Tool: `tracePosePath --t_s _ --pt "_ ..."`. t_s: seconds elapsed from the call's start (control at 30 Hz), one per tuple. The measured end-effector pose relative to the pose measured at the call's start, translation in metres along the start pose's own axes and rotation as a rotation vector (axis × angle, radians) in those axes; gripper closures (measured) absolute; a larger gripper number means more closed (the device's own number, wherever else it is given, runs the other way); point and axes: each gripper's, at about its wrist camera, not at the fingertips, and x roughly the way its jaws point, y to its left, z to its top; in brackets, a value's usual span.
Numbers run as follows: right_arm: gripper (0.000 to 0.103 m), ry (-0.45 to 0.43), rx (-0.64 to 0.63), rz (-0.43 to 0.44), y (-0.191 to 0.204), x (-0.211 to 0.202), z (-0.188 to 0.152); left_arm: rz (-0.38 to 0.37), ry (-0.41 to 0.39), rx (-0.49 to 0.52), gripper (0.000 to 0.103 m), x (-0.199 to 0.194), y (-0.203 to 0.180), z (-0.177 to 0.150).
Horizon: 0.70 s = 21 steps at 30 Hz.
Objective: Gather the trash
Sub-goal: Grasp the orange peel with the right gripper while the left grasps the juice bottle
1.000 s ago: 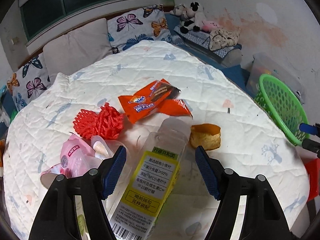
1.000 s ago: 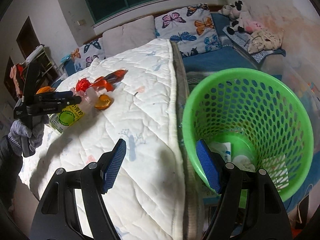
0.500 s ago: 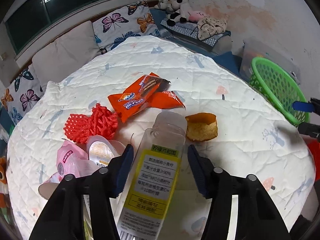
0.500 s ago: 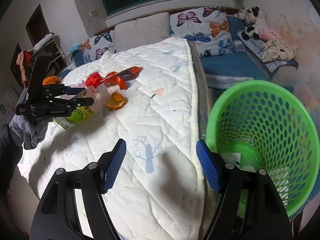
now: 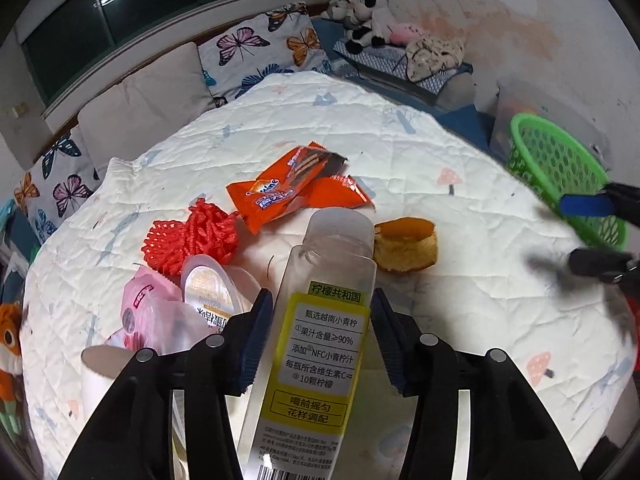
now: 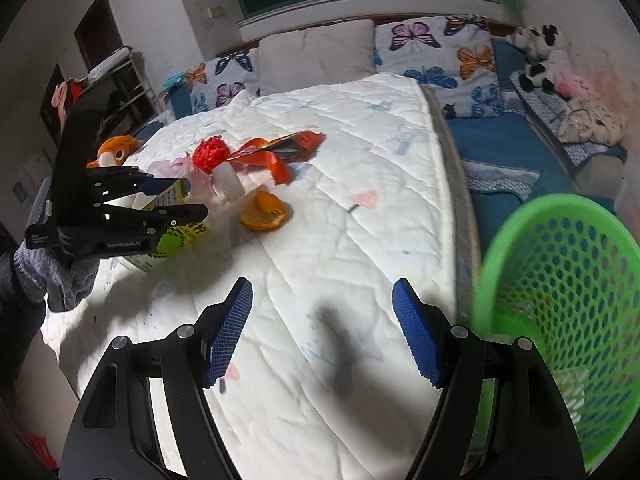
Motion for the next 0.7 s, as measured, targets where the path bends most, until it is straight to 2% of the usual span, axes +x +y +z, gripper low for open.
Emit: tracePosePath --t_s 0.37,0.7 --pt "0.042 0.034 -0.099 0.052 0.031 0.054 0.027 -0.041 -0.055 -0.084 0.056 -0.041 0.005 -0.004" --pt "0.042 0.078 -0.178 0.021 0.046 0.098 0.043 -0.057 -0.071 -0.144 0.056 -0.058 0.015 -0.016"
